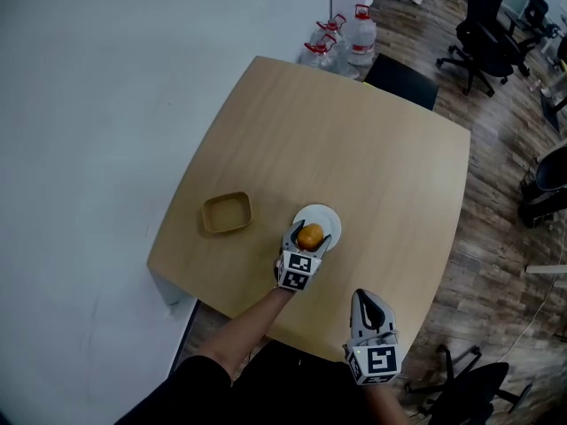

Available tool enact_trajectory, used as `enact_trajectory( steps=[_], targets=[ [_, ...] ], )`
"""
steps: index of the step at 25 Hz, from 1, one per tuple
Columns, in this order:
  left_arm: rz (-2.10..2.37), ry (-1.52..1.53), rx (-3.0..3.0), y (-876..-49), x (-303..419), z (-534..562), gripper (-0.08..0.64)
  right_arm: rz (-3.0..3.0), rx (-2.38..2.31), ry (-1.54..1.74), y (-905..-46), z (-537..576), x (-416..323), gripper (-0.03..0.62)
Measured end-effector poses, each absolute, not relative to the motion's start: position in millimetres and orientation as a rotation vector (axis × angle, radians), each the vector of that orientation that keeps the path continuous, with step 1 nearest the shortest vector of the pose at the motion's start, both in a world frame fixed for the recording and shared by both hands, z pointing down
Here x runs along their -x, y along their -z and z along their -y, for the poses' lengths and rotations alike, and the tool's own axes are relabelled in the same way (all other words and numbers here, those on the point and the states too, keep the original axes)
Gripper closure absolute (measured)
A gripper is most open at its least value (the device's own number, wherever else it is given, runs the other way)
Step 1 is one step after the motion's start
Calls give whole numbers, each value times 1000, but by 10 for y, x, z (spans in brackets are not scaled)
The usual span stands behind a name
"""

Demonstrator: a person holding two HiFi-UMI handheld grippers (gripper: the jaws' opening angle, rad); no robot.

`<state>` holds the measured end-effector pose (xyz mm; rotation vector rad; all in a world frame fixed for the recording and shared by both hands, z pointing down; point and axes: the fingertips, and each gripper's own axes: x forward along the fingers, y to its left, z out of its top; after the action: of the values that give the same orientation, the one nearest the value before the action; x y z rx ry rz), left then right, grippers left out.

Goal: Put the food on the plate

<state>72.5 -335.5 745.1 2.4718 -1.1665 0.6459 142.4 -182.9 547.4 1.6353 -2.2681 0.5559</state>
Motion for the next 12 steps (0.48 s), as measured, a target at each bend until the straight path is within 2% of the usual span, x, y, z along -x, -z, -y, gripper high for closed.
enact_trajectory(
  steps=[12],
  targets=[
    [1062,-841,-2446,-7871,-763,3449,230,2279,-1681,-620,-5418,1913,-1621,532]
  ],
)
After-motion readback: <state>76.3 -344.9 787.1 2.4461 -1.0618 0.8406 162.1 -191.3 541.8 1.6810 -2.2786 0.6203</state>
